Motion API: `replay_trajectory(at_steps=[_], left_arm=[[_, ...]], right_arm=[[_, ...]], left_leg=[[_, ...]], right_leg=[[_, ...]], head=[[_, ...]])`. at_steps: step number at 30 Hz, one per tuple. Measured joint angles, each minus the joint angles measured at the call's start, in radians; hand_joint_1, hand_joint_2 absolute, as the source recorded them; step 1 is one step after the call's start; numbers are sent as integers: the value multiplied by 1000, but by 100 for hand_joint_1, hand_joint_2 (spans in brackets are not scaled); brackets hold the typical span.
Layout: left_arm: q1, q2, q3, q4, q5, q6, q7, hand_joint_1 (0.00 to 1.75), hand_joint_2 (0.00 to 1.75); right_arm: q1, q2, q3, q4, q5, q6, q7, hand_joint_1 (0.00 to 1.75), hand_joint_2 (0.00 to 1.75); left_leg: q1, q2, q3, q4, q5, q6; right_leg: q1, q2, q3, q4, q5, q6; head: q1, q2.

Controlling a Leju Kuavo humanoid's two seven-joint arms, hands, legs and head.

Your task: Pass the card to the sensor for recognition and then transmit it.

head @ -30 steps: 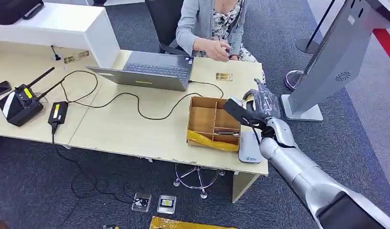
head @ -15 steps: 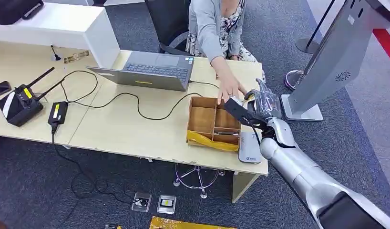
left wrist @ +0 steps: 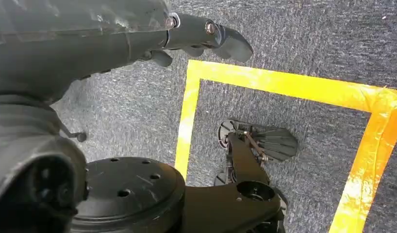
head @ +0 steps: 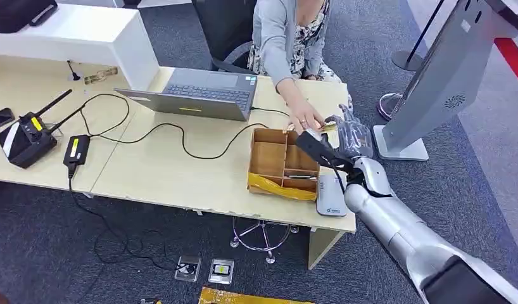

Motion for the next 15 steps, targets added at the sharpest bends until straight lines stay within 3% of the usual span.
replay_trajectory(at_steps=[3,7,15], left_arm=[[0,0,-1,0,0,0,0,0,0],[1,0,-1,0,8,1,0,0,0],[8,-2,-1,0,27,7,-3,0,0]], right_arm=[[3,0,0,-23,26,3,-5,0,0],[23,-12,0,-90,102,6,55,0,0],[123,-115,-37,-371,203,45,189,0,0]], left_leg=[[0,0,0,0,0,0],[0,0,0,0,0,0],[0,0,0,0,0,0]], right_leg=[[0,0,0,0,0,0],[0,0,0,0,0,0],[0,-1,0,-1,0,0]], head=[[0,0],[0,0],[0,0]])
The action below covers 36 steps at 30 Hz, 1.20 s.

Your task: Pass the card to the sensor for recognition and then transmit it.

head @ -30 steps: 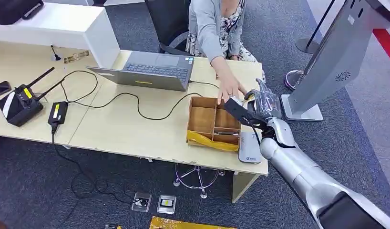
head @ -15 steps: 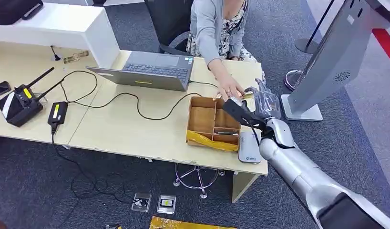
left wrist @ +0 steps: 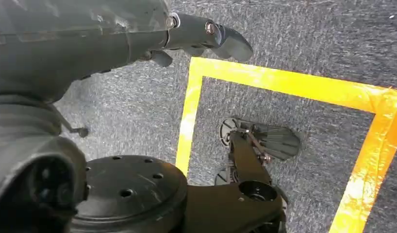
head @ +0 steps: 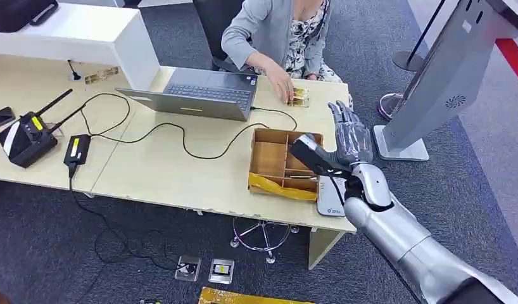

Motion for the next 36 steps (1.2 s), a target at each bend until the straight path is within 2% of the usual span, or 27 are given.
replay_trajectory(at_steps=[2,3,9,12,17,21,28,36], left_arm=[[3,0,0,0,7,4,0,0,0],[4,0,0,0,9,6,0,0,0],[7,1,0,0,24,8,0,0,0],[7,2,0,0,26,11,-1,0,0],[7,2,0,0,26,18,-1,0,0],[6,2,0,0,23,25,-1,0,0],[5,2,0,0,19,35,1,0,0],[4,-21,0,0,22,104,16,0,0]], right_arm=[[41,-36,-15,-93,18,33,52,0,0],[66,-56,-24,-152,29,50,82,0,175],[167,-154,-63,-440,105,126,223,0,175],[213,-187,-64,-563,102,149,262,0,175],[300,-208,-64,-711,143,120,295,0,175],[357,-206,-57,-769,205,125,317,0,175],[406,-177,-34,-788,241,141,321,0,175],[453,-71,-29,-751,390,154,337,0,175]], left_leg=[[0,0,0,0,0,0],[0,0,0,0,0,0],[0,0,0,0,0,0],[0,1,0,0,0,0],[0,1,0,0,0,0],[0,1,0,0,0,-1],[1,1,0,0,0,-1],[1,0,-1,0,0,-1]], right_leg=[[0,0,0,0,0,0],[0,0,0,0,0,0],[0,1,0,0,0,0],[0,2,0,0,0,0],[0,1,0,0,0,0],[0,1,0,0,0,0],[0,1,0,0,0,0],[1,0,0,0,0,0]], head=[[0,0],[1,0],[0,0],[0,0],[1,0],[0,0],[1,0],[0,0]])
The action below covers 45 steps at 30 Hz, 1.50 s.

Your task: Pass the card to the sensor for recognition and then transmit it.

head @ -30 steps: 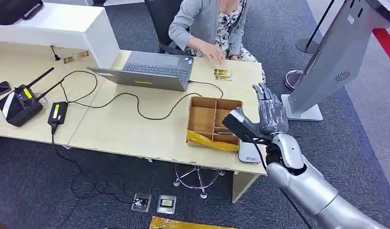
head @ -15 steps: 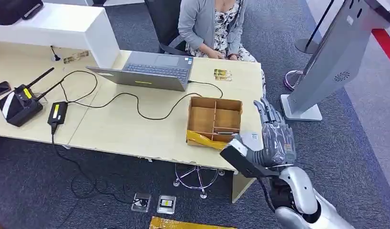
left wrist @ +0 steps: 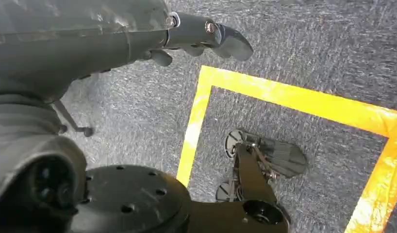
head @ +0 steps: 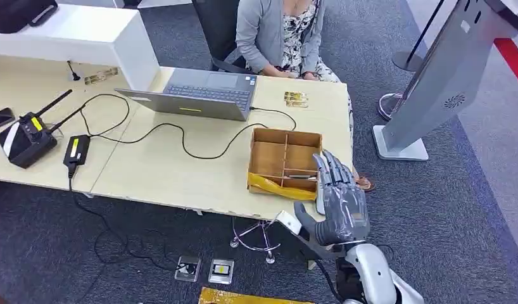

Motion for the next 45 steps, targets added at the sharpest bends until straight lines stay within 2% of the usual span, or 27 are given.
replay_trajectory(at_steps=[5,11,18,33,45], left_arm=[[0,-9,0,-2,-3,-36,9,0,0],[0,-8,1,-2,8,-40,19,0,0],[0,-10,1,-2,15,-41,26,0,0],[0,-10,2,-2,-4,-62,26,0,0],[-1,-10,1,-2,-43,-89,26,0,0]], right_arm=[[9,57,-1,38,54,39,16,0,175],[-8,113,0,92,70,207,14,0,175],[-44,155,0,124,106,289,16,0,175],[-106,232,0,212,139,329,7,0,175],[-126,248,-2,287,115,343,40,0,175]], left_leg=[[0,0,0,0,0,0],[0,0,0,0,0,0],[0,0,0,0,0,0],[0,0,0,0,0,0],[0,0,0,0,0,0]], right_leg=[[0,0,0,0,0,0],[0,0,0,0,0,0],[0,0,0,0,0,0],[0,1,0,0,0,0],[0,1,0,0,0,0]], head=[[0,0],[0,0],[0,0],[0,0],[0,0]])
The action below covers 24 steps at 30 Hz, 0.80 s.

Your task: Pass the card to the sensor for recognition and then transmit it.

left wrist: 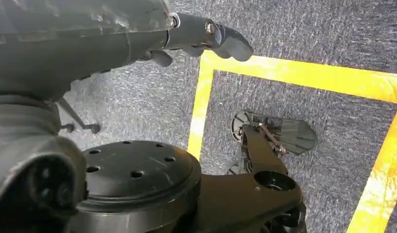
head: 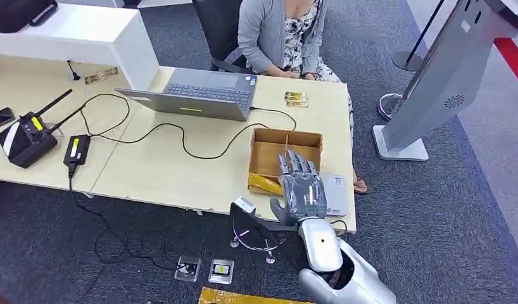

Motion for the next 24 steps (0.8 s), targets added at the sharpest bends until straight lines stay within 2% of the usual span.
replay_trajectory(at_steps=[13,24], left_arm=[[0,0,-1,0,-17,-7,-11,0,0],[-2,0,-1,0,-28,-10,-18,0,0]], right_arm=[[-14,0,-16,59,-23,-16,10,0,175],[-42,21,-27,169,-30,-58,-22,0,175]], left_leg=[[0,0,0,0,0,0],[0,0,0,0,0,0]], right_leg=[[0,0,0,0,0,0],[0,0,0,0,0,0]], head=[[0,0],[0,0]])
